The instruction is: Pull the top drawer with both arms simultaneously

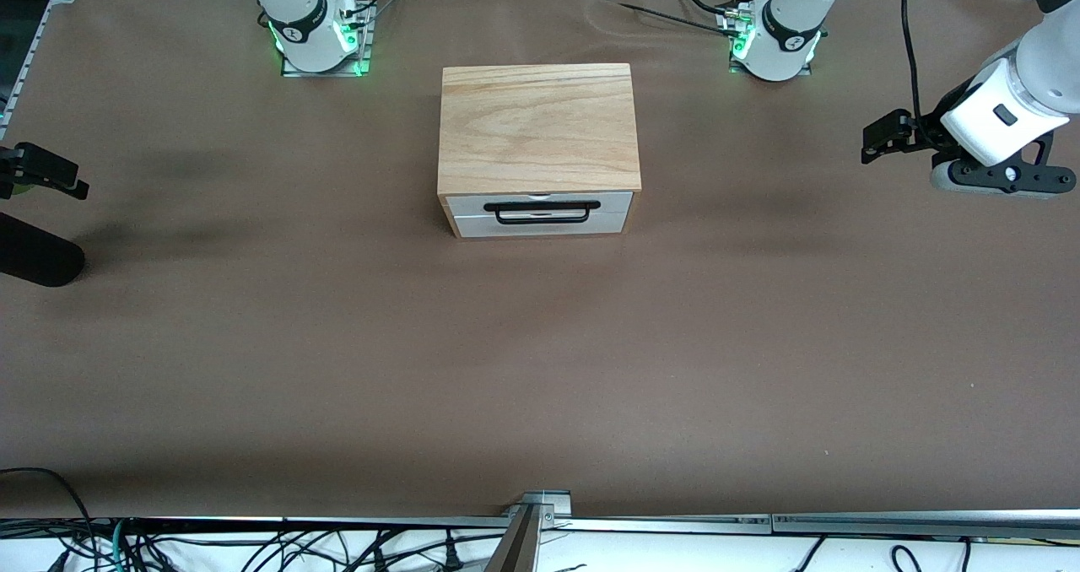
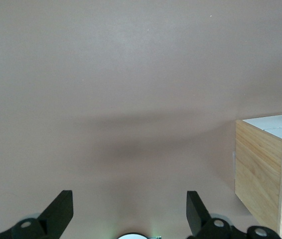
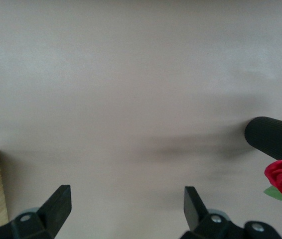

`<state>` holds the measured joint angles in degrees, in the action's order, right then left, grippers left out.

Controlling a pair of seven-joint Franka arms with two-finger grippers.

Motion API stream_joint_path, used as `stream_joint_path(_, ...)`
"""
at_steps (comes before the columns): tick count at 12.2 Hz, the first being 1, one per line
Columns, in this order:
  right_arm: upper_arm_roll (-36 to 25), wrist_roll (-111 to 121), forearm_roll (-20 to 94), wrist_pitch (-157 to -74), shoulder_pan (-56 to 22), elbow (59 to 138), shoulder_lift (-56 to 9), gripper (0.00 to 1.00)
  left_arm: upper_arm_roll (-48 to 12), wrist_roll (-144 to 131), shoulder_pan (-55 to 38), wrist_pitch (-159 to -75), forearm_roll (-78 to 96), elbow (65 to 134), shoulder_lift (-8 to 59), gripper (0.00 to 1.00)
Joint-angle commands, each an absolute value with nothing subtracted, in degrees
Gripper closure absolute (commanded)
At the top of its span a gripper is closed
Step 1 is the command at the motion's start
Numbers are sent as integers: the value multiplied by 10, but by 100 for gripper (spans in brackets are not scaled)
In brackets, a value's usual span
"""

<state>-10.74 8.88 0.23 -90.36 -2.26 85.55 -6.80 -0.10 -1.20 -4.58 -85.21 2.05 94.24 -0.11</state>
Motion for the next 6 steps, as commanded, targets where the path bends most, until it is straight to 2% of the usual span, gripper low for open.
stream_joint_path(1, -99, 86, -3, -904, -16, 860, -62, 0, 1, -17, -51, -838, -2, 904, 18, 0)
stream_joint_path(6, -99, 86, -4, -904, -16, 860, -62, 0, 2, -18, -48, -838, 0, 903, 23, 0)
